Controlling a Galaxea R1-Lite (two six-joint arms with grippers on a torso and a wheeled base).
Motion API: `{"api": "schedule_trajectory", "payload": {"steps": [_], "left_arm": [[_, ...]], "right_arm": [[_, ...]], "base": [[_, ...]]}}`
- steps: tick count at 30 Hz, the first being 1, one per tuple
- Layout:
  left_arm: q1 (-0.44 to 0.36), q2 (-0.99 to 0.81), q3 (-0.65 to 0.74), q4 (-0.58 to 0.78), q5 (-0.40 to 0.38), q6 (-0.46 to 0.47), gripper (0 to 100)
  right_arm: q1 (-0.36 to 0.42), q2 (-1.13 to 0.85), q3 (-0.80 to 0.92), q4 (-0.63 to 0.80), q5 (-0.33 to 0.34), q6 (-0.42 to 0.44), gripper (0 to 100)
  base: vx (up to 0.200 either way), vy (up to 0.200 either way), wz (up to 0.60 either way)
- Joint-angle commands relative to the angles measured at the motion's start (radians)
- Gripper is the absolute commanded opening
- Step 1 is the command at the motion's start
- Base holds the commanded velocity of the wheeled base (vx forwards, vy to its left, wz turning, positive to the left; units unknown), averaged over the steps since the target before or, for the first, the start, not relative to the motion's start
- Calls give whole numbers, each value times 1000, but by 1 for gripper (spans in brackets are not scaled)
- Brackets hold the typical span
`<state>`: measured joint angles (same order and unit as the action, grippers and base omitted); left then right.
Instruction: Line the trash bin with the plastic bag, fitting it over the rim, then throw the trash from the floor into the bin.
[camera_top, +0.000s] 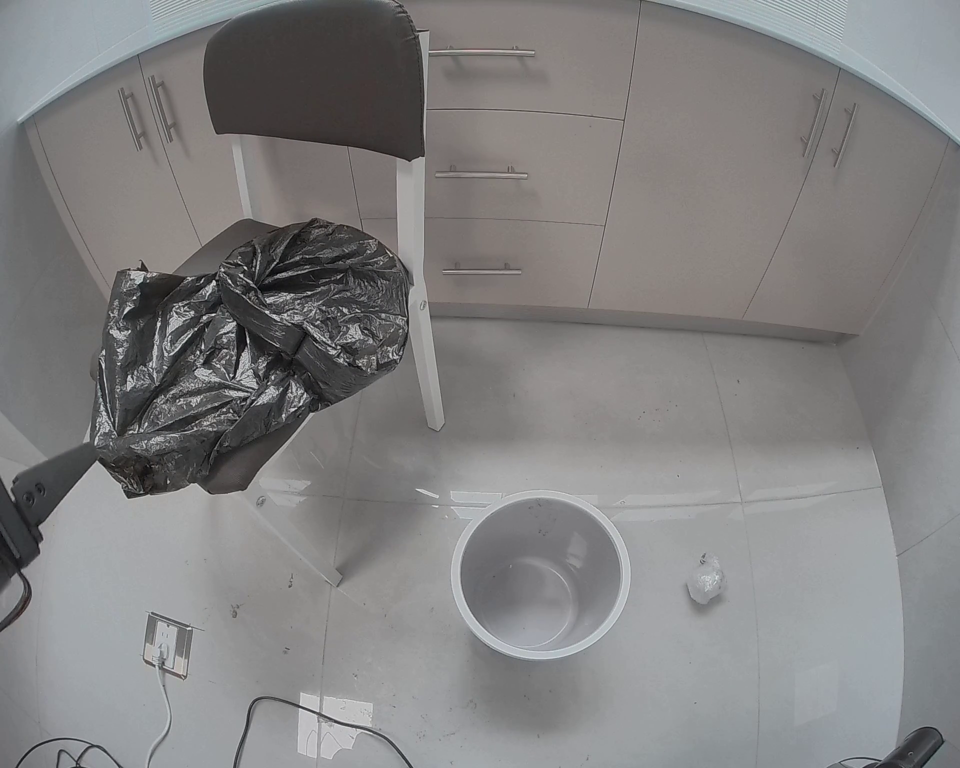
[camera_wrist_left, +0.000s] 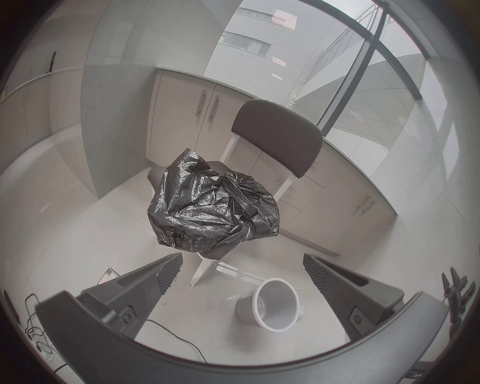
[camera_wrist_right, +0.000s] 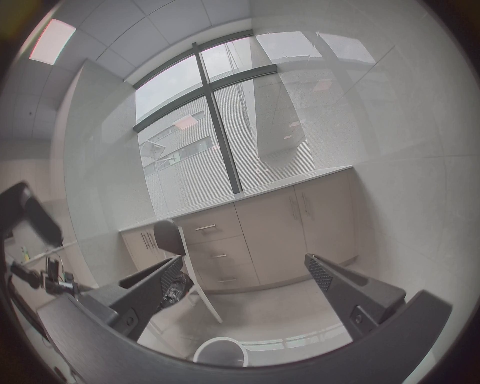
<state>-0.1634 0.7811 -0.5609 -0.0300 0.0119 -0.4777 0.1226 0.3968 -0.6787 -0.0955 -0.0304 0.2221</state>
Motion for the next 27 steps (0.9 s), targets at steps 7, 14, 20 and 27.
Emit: {"api": "schedule_trajectory", "payload": {"steps": [7,14,20,27], "left_arm": [[-127,761,-582,-4,51,-234,100],[-139,891,-692,-2,51,-237,100],[-136,1089,-883,2,34,-297,100],[-114,1179,-961,15,48,-300,100]], "right_arm": [[97,734,11,-509,14,276,100],[98,728,30,-510,14,276,100],[98,718,34,-510,17,275,100],[112,723,42,-512,15,276,100]], "base": [[0,0,0],[0,0,0],[0,0,0],[0,0,0]]}}
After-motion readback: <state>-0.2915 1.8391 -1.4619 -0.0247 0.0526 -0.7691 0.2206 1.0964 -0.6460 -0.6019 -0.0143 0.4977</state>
